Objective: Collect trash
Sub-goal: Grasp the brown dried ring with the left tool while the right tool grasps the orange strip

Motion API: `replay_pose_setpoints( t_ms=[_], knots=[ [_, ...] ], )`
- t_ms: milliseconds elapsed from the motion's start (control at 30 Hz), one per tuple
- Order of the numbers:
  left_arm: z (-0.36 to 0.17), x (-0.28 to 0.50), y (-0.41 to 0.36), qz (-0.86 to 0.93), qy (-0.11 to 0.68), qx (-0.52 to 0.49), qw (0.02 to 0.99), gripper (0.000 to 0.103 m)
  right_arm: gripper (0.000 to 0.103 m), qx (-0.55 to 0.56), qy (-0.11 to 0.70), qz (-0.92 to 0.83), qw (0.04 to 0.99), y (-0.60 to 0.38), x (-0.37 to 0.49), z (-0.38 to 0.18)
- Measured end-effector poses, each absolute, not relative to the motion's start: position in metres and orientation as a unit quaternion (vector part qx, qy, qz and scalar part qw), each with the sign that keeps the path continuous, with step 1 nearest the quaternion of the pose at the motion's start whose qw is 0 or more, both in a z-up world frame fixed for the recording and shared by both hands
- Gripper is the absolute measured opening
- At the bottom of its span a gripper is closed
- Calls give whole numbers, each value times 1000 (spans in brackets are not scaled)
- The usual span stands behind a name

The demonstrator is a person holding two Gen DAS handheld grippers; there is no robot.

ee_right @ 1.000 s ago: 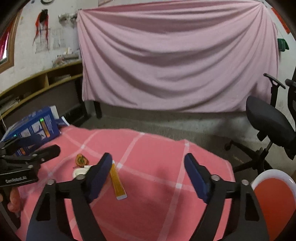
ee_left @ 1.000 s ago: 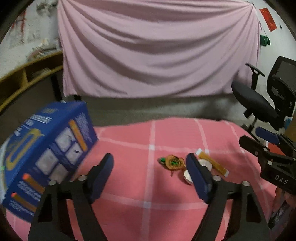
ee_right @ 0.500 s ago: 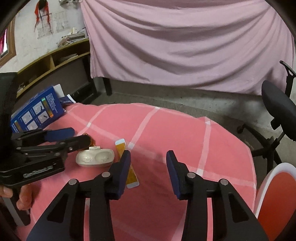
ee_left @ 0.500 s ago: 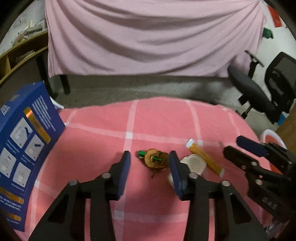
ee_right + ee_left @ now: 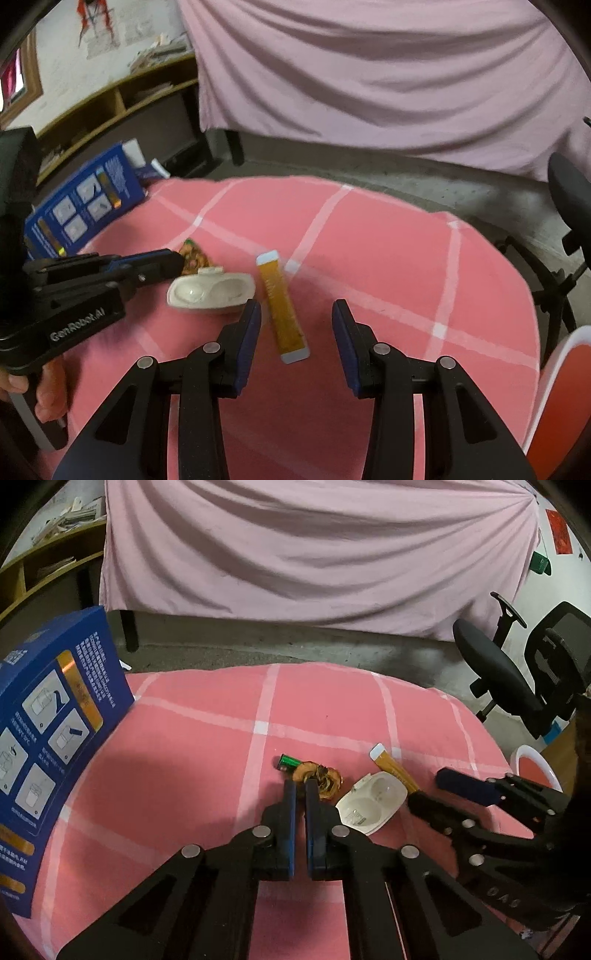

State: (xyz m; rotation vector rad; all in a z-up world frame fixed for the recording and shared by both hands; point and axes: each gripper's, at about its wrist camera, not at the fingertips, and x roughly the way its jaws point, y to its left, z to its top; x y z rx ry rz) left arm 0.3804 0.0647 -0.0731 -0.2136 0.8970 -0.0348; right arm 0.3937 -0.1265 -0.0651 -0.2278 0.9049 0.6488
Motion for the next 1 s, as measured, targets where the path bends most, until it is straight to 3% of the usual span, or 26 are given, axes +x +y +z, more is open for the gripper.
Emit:
replay_pose_setpoints(
  t_ms=[167,300,400,667,1000],
  knots=[
    [-71,379,68,-20,432,-106,895,3,32,-131,429,310,838,-117,389,-68],
    [-70,378,71,-22,432,-110,895,3,13,-123,429,309,840,-121,390,-67],
    [-70,378,71,-28,434,-109,894,8,13,-113,428,306,843,-125,393,-66],
    [-68,385,52,-47,438,-78,894,33,13,-71,435,287,850,-139,401,-65],
    [-77,393,33,-24,451,-46,891,32,13,-78,435,285,851,-135,399,-64]
  ],
)
